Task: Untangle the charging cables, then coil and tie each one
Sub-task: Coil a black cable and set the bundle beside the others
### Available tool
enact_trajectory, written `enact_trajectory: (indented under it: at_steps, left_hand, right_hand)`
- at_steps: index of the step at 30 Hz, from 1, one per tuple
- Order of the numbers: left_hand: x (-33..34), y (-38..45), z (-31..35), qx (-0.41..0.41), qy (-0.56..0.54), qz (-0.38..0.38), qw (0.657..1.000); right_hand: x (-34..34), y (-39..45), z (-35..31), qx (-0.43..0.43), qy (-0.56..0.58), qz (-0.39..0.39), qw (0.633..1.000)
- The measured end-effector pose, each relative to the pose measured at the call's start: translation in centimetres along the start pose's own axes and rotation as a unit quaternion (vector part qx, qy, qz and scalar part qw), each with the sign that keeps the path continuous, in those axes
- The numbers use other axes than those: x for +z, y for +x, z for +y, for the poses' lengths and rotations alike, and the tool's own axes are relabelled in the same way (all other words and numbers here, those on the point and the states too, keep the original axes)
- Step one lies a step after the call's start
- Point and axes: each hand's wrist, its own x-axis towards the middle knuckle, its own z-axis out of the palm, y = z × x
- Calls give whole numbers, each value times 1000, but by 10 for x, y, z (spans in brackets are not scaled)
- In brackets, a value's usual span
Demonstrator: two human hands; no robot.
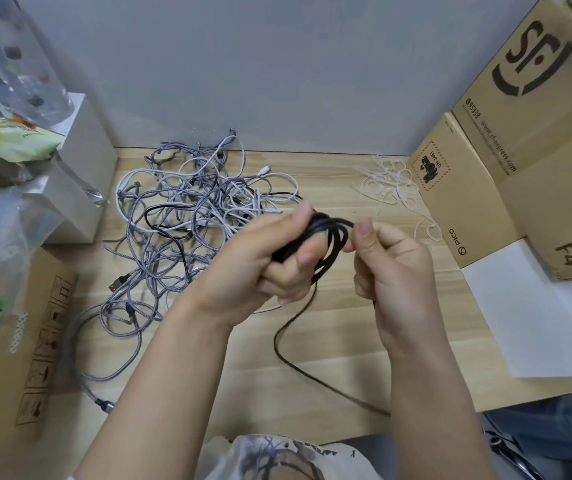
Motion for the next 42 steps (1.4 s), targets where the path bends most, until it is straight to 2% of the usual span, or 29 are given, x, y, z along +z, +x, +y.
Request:
enact_trajectory:
  at_steps: [2, 4, 7, 10, 14, 17, 22, 26, 28, 30, 33, 36, 39, 42]
  left_hand:
    - [3, 5, 2, 21, -86, -58, 994]
    - [8, 10, 2, 61, -147, -64, 985]
    - [14, 17, 0, 111, -174, 12, 978]
    - [15, 22, -3, 148, -177, 85, 969]
    - [12, 29, -7, 187, -84, 217, 954]
    - [6, 30, -13, 179, 20, 282, 942]
    - [4, 27, -22, 163, 160, 298, 927]
    - [4, 27, -26, 128, 307, 320, 887]
    - [1, 25, -28, 75, 385, 303, 868]
    - [-1, 22, -29, 16, 415, 259, 872]
    - [0, 14, -27, -51, 323, 188, 926]
    - [1, 5, -22, -97, 256, 114, 955]
    - [-1, -2, -20, -90, 151, 46, 983]
    - [-2, -5, -21, -52, 50, -6, 997]
  right_hand:
    - [3, -1, 5, -6, -26, -27, 999]
    - [5, -3, 11, -15, -76, -51, 996]
    - [5, -5, 15, -36, -200, -65, 977]
    - [7, -8, 19, -46, -357, -60, 931]
    - [11, -16, 23, -26, -446, -98, 889]
    - [11, -22, 18, -53, -430, -103, 895]
    - [11, -25, 11, -104, -396, -90, 908]
    - [9, -26, 7, -143, -387, -68, 908]
    - [6, -24, 4, -156, -361, -34, 919]
    - [1, -23, 0, -195, -338, -4, 921]
    - [-6, -21, -5, -264, -310, 34, 913]
    - [-12, -17, -5, -255, -247, 54, 933]
    - [-14, -14, -2, -211, -185, 48, 959]
    - [-11, -14, -3, -202, -142, 18, 969]
